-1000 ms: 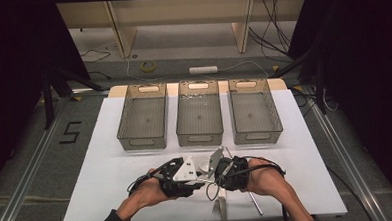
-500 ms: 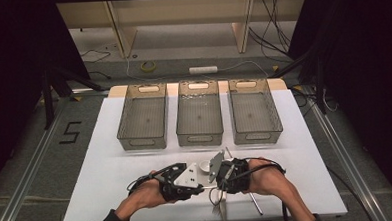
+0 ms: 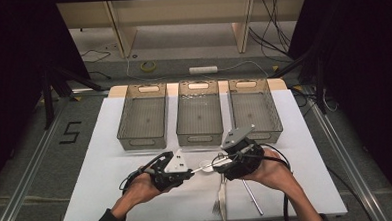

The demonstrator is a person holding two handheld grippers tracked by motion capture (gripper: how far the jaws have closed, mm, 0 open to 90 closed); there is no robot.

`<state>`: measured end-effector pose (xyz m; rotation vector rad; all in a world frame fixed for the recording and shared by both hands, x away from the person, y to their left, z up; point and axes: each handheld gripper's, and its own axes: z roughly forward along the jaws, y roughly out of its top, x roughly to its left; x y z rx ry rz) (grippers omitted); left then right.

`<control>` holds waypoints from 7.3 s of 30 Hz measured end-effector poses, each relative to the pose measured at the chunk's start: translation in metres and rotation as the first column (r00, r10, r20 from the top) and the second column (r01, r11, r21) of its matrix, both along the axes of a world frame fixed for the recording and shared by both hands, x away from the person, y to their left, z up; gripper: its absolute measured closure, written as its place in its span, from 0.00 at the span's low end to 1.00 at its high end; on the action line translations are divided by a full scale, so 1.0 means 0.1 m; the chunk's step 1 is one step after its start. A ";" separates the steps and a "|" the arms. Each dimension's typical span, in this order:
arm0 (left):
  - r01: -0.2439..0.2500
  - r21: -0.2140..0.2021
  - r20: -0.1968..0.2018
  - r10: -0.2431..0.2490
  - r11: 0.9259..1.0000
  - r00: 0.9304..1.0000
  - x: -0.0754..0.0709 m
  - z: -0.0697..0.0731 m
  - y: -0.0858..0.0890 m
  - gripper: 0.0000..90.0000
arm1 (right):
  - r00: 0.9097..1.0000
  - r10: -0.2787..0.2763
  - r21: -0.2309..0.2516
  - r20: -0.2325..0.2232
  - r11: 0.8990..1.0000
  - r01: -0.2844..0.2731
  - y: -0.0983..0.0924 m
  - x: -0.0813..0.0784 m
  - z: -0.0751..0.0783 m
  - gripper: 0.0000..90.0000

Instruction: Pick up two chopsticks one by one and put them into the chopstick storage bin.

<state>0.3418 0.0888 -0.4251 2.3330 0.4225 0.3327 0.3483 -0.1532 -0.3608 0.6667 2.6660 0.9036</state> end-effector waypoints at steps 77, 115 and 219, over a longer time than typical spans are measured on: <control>-0.746 -0.184 -0.134 0.735 0.640 0.664 1.50 -0.05 1.34 0.94 | 0.944 -0.310 0.243 -0.111 0.913 0.328 -0.67 -0.20 -0.61 0.28; -0.513 -0.308 -0.159 0.489 0.801 0.858 0.47 0.07 0.80 0.17 | 0.927 -0.297 -0.221 -0.230 0.943 0.248 -0.57 -0.13 -0.70 0.41; -0.259 -0.334 -0.085 0.244 0.907 0.966 -0.01 0.07 0.43 0.17 | 0.970 -0.134 -0.310 -0.202 0.949 0.066 -0.41 0.01 -0.36 0.96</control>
